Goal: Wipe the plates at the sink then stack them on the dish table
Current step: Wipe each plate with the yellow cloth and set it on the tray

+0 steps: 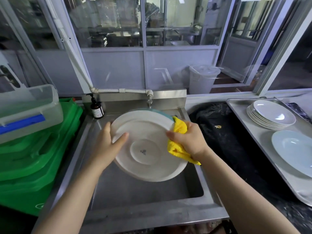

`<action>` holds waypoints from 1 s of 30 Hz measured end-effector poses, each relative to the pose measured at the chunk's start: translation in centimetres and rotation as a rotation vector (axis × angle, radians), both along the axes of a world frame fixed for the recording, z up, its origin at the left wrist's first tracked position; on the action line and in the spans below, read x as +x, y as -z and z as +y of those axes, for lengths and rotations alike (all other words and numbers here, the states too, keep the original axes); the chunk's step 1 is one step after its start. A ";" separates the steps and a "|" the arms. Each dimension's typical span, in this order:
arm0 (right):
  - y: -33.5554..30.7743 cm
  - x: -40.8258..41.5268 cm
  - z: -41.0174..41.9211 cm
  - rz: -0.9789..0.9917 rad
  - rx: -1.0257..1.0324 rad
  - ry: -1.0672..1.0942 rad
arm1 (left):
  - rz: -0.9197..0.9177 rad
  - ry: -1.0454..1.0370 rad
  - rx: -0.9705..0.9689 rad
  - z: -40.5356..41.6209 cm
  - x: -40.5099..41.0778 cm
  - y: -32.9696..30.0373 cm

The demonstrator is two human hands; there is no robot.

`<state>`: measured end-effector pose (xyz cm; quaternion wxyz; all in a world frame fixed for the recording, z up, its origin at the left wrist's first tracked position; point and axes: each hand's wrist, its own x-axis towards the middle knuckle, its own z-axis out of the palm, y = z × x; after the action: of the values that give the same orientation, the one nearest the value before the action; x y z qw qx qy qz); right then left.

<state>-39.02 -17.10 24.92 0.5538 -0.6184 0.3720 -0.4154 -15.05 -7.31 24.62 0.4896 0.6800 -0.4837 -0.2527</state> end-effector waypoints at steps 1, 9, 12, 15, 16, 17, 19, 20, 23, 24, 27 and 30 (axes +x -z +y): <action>-0.4 0.2 0.3 0.081 -0.047 0.007 | -0.103 0.013 -0.038 -0.4 -0.3 -0.3; -2.4 -0.2 0.9 0.238 -0.182 -0.088 | -0.717 0.173 -0.025 -2.0 0.4 -4.3; -3.7 -0.4 0.7 0.196 -0.229 -0.150 | -0.545 0.180 -0.073 -1.9 0.0 -5.3; -5.2 -0.9 -0.2 0.227 -0.315 -0.156 | -0.542 0.089 -0.118 -1.3 -0.9 -5.6; -5.7 -1.1 -0.5 0.258 -0.349 -0.149 | -0.559 0.057 -0.141 -1.1 -1.3 -5.8; -6.1 -1.2 -0.9 0.286 -0.381 -0.152 | -0.571 0.030 -0.172 -1.0 -1.6 -6.0; -7.0 -1.5 -1.3 0.295 -0.430 -0.171 | -0.585 -0.008 -0.230 -0.8 -2.2 -6.5; -7.3 -1.6 -1.4 0.277 -0.448 -0.171 | -0.577 -0.024 -0.245 -0.7 -2.4 -6.9; -8.0 -1.9 -1.8 0.194 -0.445 -0.152 | -0.503 -0.085 -0.252 -0.2 -2.4 -8.3; -7.8 -2.0 -2.0 0.156 -0.428 -0.137 | -0.462 -0.104 -0.260 0.0 -2.2 -8.6; -6.5 -2.4 -2.2 0.002 -0.334 -0.074 | -0.252 -0.138 -0.305 0.5 -1.6 -9.0; -5.0 -2.6 -2.2 -0.147 -0.222 0.003 | -0.074 -0.201 -0.358 0.7 -1.3 -8.6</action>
<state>-41.58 -19.27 29.88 0.5070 -0.6434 0.2829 -0.4989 -16.31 -6.63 33.19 0.6075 0.6357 -0.4681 -0.0875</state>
